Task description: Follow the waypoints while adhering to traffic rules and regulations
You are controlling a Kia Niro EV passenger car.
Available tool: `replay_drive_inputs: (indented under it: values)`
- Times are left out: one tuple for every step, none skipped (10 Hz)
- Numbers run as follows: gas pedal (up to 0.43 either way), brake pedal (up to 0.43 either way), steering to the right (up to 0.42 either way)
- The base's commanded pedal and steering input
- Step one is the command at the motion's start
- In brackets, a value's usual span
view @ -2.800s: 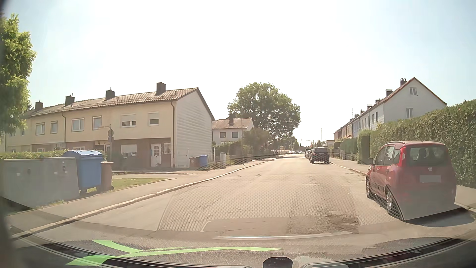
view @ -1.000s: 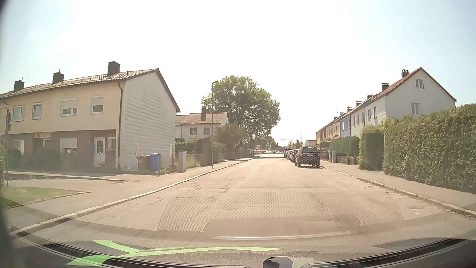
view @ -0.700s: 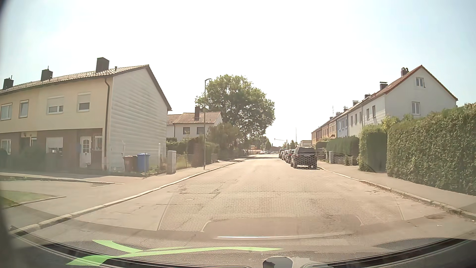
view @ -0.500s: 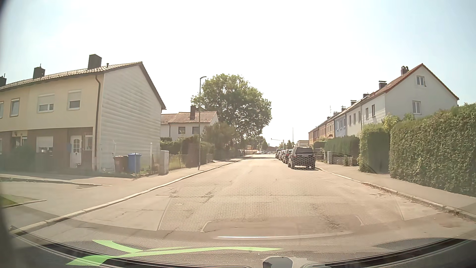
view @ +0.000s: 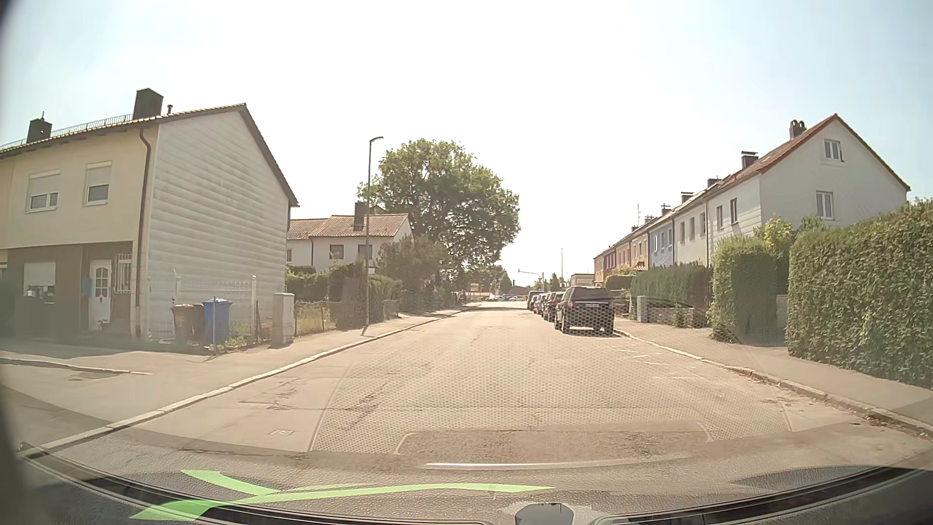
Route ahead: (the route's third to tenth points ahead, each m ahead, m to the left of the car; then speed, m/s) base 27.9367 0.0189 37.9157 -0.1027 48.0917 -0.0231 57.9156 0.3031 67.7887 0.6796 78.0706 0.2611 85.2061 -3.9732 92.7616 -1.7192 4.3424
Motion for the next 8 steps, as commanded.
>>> replay_drive_inputs:
  values:
    - [0.118, 0.000, 0.025]
    - [0.118, 0.000, 0.019]
    - [0.118, 0.000, 0.015]
    - [0.118, 0.000, 0.015]
    - [0.118, 0.000, 0.015]
    - [0.118, 0.000, 0.015]
    - [0.130, 0.000, 0.014]
    - [0.130, 0.000, 0.015]
